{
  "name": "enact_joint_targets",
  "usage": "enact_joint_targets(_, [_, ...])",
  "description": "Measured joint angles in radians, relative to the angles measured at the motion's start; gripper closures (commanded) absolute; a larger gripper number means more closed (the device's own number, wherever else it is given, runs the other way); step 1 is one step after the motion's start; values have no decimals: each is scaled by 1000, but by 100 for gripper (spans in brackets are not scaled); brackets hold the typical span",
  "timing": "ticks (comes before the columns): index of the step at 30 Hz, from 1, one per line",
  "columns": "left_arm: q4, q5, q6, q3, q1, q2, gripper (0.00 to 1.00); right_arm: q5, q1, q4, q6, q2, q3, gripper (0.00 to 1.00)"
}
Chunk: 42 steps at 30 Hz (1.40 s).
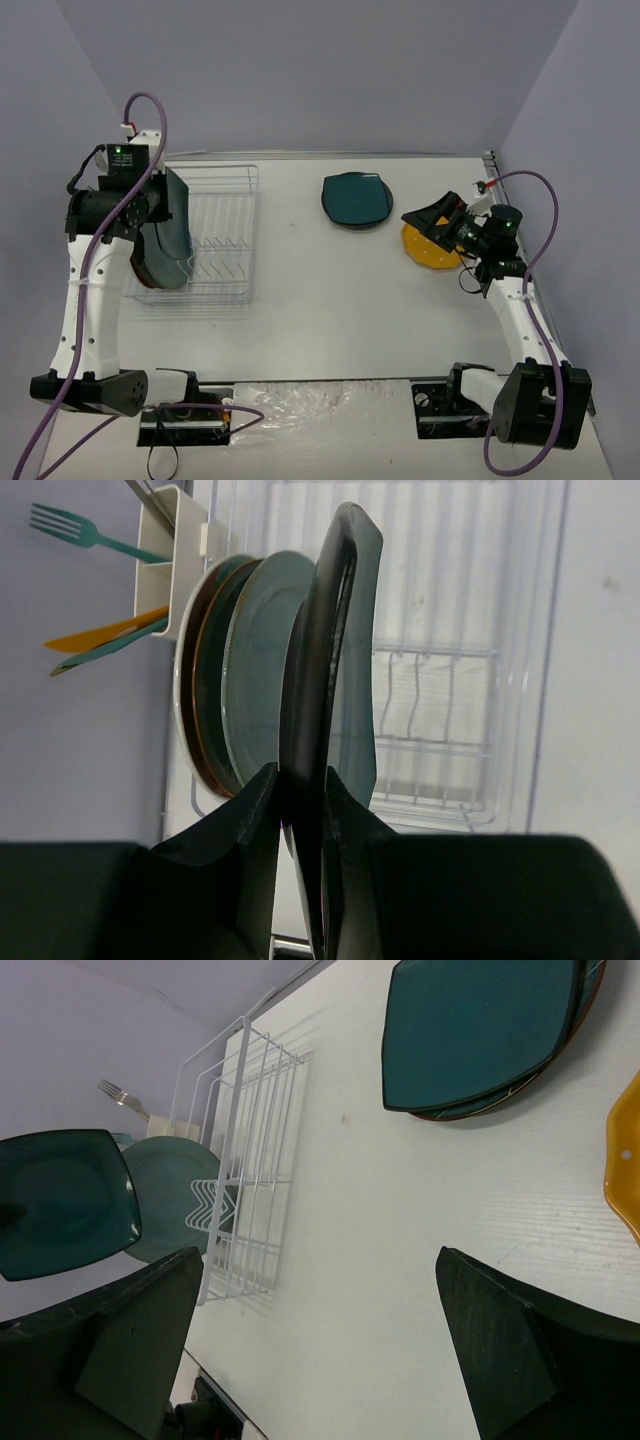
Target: Load the plates into the dish rack
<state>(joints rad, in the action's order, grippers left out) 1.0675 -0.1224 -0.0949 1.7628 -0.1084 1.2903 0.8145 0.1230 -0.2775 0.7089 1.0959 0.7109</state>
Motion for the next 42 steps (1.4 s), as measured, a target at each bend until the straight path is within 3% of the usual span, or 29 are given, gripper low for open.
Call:
enact_joint_targets(11, [-65,17,122,-180,74,134,100,-2,-25,14,-23,15,0,0])
enact_joint_targets(21, [-99,42,123,-172,86,174,100,-3,-42,16,-30,41,0,0])
enact_joint_targets(29, [-79,-14,153,-79,95,161,100,-3,-45,17,-34,46,0,0])
enact_joint_targets(42, [-96,18,171,-153,99,201,100,-7,-45,21,-38,48,0,0])
